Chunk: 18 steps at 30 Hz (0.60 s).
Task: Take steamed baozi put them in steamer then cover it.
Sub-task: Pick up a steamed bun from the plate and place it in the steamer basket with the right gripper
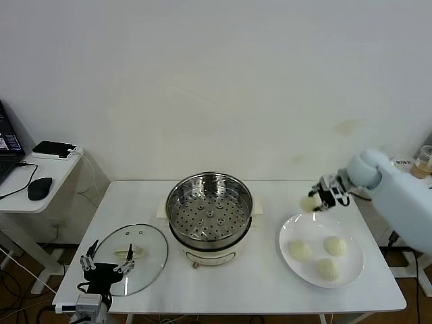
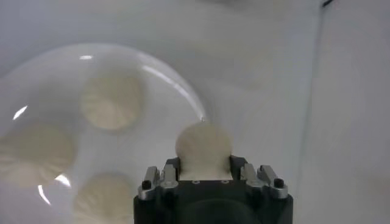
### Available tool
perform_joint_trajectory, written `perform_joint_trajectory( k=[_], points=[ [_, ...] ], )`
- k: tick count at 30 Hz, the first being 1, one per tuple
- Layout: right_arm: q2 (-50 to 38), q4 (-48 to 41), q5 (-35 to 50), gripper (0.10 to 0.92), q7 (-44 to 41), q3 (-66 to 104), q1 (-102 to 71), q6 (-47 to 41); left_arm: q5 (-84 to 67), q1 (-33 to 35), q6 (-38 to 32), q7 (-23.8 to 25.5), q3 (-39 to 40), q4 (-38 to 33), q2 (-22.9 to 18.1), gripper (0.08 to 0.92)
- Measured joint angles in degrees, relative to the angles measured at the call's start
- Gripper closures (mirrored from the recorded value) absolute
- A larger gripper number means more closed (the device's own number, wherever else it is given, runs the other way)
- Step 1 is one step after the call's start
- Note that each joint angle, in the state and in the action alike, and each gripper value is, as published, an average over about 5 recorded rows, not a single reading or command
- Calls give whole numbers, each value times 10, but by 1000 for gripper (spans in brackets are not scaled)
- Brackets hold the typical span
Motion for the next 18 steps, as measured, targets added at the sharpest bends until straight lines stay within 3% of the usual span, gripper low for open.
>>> perform_joint_trajectory(
  k=[18],
  points=[
    [165, 15, 135, 512, 57, -216, 200, 23, -20, 1, 2, 3, -17, 8, 11, 177]
  ],
)
